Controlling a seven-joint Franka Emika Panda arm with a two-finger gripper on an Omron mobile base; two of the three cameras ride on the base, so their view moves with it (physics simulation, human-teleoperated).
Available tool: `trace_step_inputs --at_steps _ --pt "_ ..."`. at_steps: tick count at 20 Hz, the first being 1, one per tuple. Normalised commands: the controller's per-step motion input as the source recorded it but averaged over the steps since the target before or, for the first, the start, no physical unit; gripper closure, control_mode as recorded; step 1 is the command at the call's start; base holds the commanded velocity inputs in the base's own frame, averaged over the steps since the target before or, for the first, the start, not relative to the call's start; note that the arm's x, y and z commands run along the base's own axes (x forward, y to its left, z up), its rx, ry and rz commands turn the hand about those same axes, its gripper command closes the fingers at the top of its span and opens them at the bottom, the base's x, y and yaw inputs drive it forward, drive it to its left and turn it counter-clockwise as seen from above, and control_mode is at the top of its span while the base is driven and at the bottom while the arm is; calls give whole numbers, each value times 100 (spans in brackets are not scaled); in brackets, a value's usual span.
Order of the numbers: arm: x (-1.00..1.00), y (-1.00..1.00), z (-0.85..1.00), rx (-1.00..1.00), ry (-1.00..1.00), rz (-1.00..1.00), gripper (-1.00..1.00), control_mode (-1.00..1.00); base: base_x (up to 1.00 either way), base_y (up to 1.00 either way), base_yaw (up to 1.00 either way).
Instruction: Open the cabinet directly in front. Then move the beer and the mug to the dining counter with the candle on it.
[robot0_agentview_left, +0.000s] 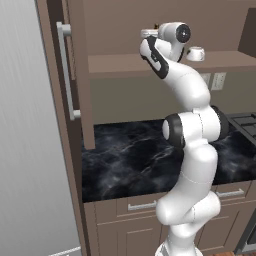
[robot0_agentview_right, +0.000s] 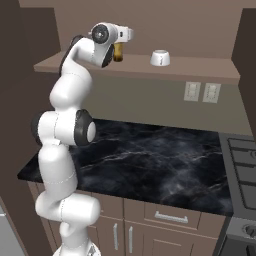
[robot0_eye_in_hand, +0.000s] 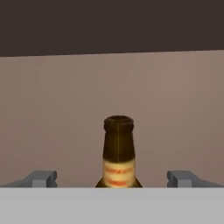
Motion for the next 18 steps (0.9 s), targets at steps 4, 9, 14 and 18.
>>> trace_step_inputs --at_steps 4,9,14,18 --pt "18 0 -2 0 0 0 -100 -100 0 0 0" --pt "19 0 -3 0 0 0 -100 -100 0 0 0" --pt "19 0 -3 0 0 0 -100 -100 0 0 0" --pt "20 0 -1 0 0 0 -100 -100 0 0 0"
